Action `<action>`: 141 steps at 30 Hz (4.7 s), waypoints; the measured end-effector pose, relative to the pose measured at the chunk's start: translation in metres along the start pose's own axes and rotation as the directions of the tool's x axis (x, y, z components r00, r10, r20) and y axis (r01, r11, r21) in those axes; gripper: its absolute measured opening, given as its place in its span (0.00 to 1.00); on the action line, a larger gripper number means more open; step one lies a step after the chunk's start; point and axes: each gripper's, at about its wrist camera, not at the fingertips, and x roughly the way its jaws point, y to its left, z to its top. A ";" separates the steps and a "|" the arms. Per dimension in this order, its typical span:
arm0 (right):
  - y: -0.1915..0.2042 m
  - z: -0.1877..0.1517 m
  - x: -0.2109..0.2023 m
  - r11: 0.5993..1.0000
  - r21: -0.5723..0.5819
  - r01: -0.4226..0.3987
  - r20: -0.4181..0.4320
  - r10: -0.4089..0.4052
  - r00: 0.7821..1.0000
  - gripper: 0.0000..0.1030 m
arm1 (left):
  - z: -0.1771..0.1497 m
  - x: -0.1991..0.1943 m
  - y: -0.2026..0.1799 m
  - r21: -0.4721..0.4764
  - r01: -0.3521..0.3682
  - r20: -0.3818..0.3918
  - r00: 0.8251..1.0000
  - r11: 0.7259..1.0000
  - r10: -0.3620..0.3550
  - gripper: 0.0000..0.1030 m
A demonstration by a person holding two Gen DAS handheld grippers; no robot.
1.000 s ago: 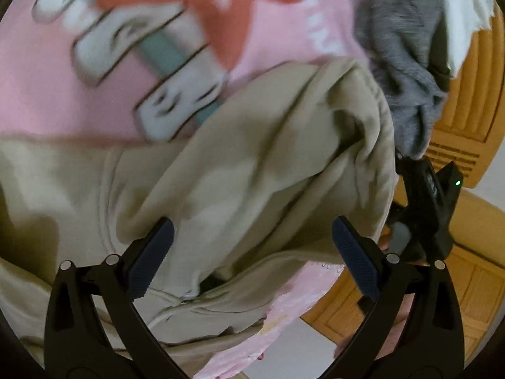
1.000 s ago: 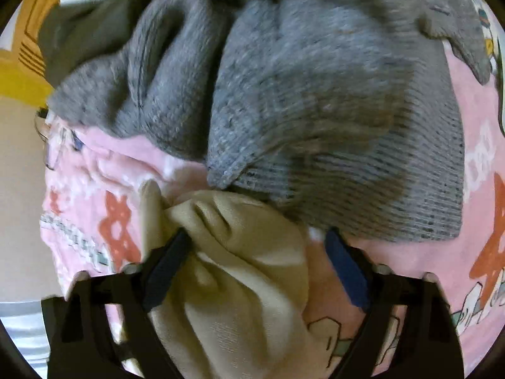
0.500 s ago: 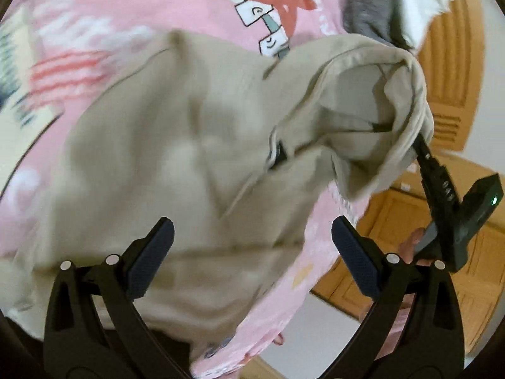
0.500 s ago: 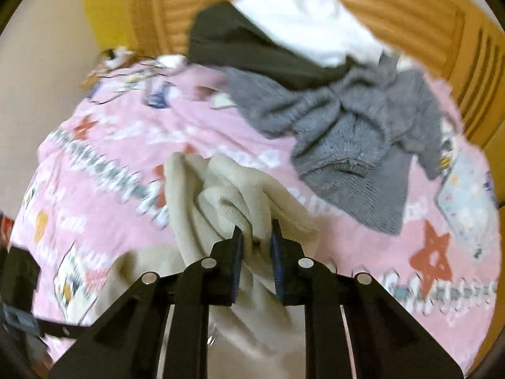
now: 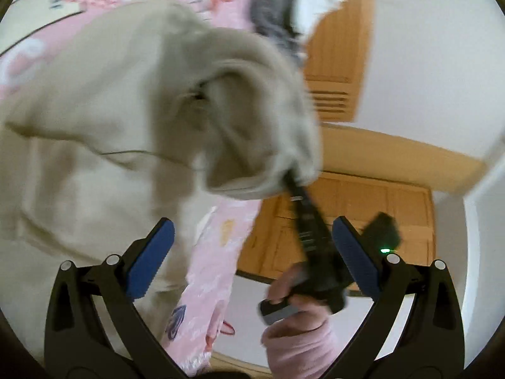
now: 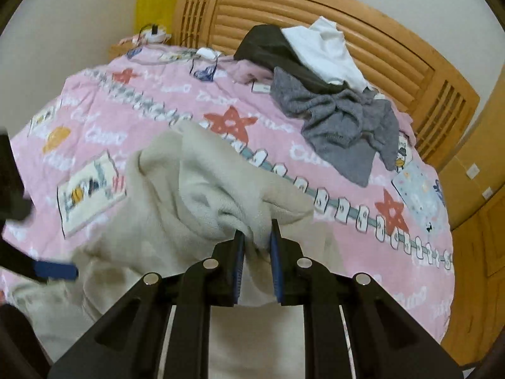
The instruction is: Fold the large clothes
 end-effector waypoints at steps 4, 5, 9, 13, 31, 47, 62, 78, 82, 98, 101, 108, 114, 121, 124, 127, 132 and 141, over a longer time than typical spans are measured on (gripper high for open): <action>0.012 -0.036 0.001 0.998 -0.046 0.052 0.013 -0.052 0.999 0.14 | -0.020 -0.005 -0.001 0.086 0.135 0.076 0.987 0.987 -0.141 0.94; 0.012 -0.046 0.003 0.998 -0.039 0.042 0.016 -0.042 0.999 0.15 | -0.025 -0.007 0.001 0.102 0.128 0.094 0.986 0.986 -0.138 0.94; 0.018 -0.077 0.003 0.999 -0.031 -0.023 0.046 0.024 0.999 0.15 | -0.039 0.018 0.032 0.155 0.000 0.097 0.995 0.988 -0.015 0.94; 0.017 -0.105 0.004 0.995 0.065 -0.072 0.070 0.068 0.995 0.15 | -0.055 0.039 0.098 0.039 -0.028 0.105 0.994 0.999 0.024 0.94; 0.004 -0.133 0.019 0.884 0.382 -0.268 -0.098 0.327 0.940 0.81 | -0.076 0.055 0.131 0.090 -0.196 0.088 0.978 0.976 0.188 0.94; -0.031 -0.140 0.066 0.748 0.650 -0.132 -0.204 0.339 0.918 0.65 | -0.074 0.063 0.151 0.080 -0.164 0.071 0.985 0.983 0.158 0.92; -0.023 -0.115 0.067 0.757 0.602 -0.254 -0.091 0.381 0.920 0.11 | -0.074 0.068 0.138 0.078 -0.204 0.063 0.978 0.976 0.199 0.92; -0.085 -0.010 0.017 0.714 0.552 -0.430 0.196 0.390 0.900 0.10 | -0.029 0.135 0.066 0.185 -0.403 0.078 0.915 0.896 0.396 0.92; -0.103 -0.001 0.014 0.665 0.563 -0.491 0.280 0.405 0.870 0.09 | 0.018 0.157 0.051 0.135 -0.473 0.140 0.879 0.871 0.456 0.92; -0.108 -0.057 0.043 0.579 0.550 -0.602 0.355 0.490 0.796 0.09 | 0.018 0.084 0.094 -0.095 -0.400 -0.202 0.905 0.912 0.376 0.92; -0.109 -0.056 0.040 0.572 0.557 -0.603 0.356 0.492 0.795 0.09 | 0.042 0.095 0.108 -0.095 -0.474 -0.177 0.874 0.876 0.453 0.92; -0.116 -0.080 0.015 0.587 0.554 -0.590 0.362 0.468 0.806 0.09 | 0.102 0.088 0.076 -0.233 -0.374 -0.102 0.927 0.898 0.360 0.90; -0.071 -0.105 0.019 0.627 0.482 -0.613 0.276 0.555 0.785 0.11 | 0.139 0.077 0.075 -0.302 -0.348 -0.114 0.938 0.888 0.329 0.89; 0.020 -0.160 0.064 0.783 0.430 -0.449 0.002 0.497 0.868 0.12 | 0.086 0.042 0.107 -0.431 -0.354 -0.204 0.934 0.830 0.293 0.89; 0.044 -0.182 0.072 0.832 0.393 -0.391 -0.066 0.450 0.891 0.20 | 0.077 0.009 0.103 -0.403 -0.359 -0.129 0.933 0.842 0.336 0.89; 0.047 -0.188 0.065 0.823 0.401 -0.403 -0.054 0.460 0.886 0.50 | 0.073 -0.009 0.094 -0.344 -0.358 -0.104 0.933 0.868 0.344 0.89; 0.020 -0.179 0.039 0.747 0.497 -0.442 0.001 0.509 0.861 0.55 | 0.065 0.005 0.057 -0.107 -0.429 -0.058 0.904 0.897 0.425 0.90; -0.080 -0.175 0.035 0.677 0.719 -0.156 0.021 0.204 0.979 0.68 | 0.038 0.056 0.066 0.047 -0.610 -0.067 0.788 0.791 0.611 0.90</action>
